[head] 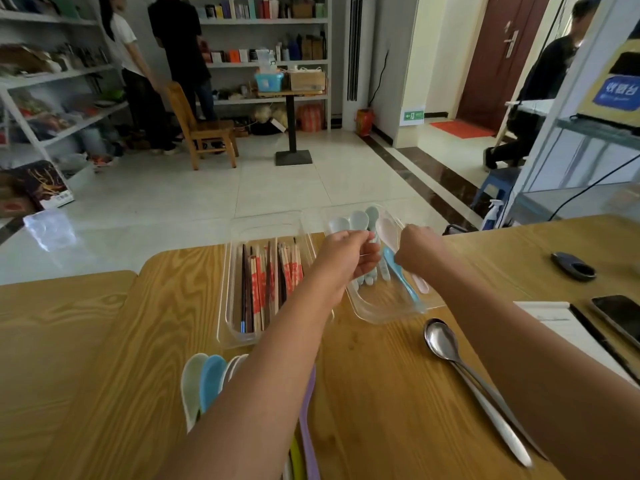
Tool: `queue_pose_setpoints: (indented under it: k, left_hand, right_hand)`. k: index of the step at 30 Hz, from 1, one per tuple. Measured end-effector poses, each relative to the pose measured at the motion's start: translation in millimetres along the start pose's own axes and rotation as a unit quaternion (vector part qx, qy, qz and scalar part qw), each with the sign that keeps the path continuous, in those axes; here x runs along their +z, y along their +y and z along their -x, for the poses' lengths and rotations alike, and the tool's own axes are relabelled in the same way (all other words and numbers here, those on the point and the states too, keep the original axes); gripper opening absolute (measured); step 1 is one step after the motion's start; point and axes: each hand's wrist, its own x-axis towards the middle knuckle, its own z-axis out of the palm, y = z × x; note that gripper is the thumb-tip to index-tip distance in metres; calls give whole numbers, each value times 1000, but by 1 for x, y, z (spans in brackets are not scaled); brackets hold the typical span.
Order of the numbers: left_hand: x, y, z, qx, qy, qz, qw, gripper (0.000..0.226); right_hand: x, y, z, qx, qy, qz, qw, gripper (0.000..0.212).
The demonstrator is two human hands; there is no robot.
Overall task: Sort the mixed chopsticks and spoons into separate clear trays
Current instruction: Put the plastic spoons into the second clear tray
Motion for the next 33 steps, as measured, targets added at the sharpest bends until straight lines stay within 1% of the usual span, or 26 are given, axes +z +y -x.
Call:
queue_pose_setpoints:
  k: [2,6,8,12,16,20,23,26,28,30,33]
  left_hand:
    - [-2,-3,-6,-5,1,2,1000,19]
    - [-8,-8,-8,-12,-6,6,1000,19]
    - [-10,-10,-8,-13,-8,5,1000,18]
    - [-13,-14,-6,-17,-7,6,1000,21]
    - [-15,-16,-3,-20,-8,7,1000,22]
    - [-15,-16,-1,-19,-12,7,1000,22]
    - [-16,-12,4,-17,-12,14,1000,23]
    - [-15,-5,14,-11,-9,21,1000,22]
    - [-16,3,29,1,-3,35,999,19]
    - [-23,8,51,21,9,66,998,20]
    - [-45,-1,96,48,37,109,992,23]
  right_hand:
    - [11,1,-1,-4,-17,18,1000,16]
    - [21,2,2,-1,-21,35,999,6]
    - [26,1,3,5,-24,34,999,5]
    - [33,3,3,-3,-20,31,999,14]
    - [31,3,7,-12,-18,36,999,16]
    - [28,2,10,6,-14,19,1000,16]
    - [15,0,14,9,7,-8,1000,10]
    - [-1,-7,17,13,38,-53,998,25]
    - [-13,-17,26,17,56,-110,992,23]
    - [-23,-29,45,10,67,-178,982,16]
    - [-21,-46,99,-14,39,-293,955,15]
